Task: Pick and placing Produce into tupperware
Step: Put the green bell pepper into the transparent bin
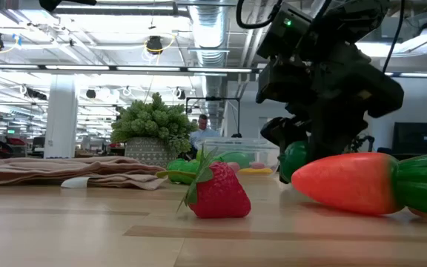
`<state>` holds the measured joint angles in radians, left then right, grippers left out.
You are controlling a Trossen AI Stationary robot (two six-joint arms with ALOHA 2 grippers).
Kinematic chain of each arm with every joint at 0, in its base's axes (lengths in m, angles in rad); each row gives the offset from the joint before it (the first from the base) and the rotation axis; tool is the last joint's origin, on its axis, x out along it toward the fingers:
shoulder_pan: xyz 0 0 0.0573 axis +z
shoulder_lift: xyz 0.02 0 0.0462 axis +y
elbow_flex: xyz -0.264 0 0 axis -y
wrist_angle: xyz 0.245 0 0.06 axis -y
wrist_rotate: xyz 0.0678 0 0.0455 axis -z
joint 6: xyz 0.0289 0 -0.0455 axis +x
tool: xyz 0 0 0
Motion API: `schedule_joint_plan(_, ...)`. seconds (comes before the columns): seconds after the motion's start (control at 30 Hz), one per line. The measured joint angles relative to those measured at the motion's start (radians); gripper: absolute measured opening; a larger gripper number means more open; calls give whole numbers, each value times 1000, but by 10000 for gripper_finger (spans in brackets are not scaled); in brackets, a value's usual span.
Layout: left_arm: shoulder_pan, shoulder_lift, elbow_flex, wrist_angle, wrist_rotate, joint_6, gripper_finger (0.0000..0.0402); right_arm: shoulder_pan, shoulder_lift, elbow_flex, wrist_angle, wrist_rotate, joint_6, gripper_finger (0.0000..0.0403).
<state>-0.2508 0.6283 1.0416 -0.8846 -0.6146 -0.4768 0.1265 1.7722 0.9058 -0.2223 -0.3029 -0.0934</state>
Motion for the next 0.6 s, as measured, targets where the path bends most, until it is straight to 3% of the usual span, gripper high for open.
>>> schedule_joint_plan(0.33,0,0,0,-1,1,11,180,-5,-13,0,78,-38,72,226)
schedule_joint_plan(0.6,0,0,0,0,1,18,180,-51,-98,0,95,-37,115,227)
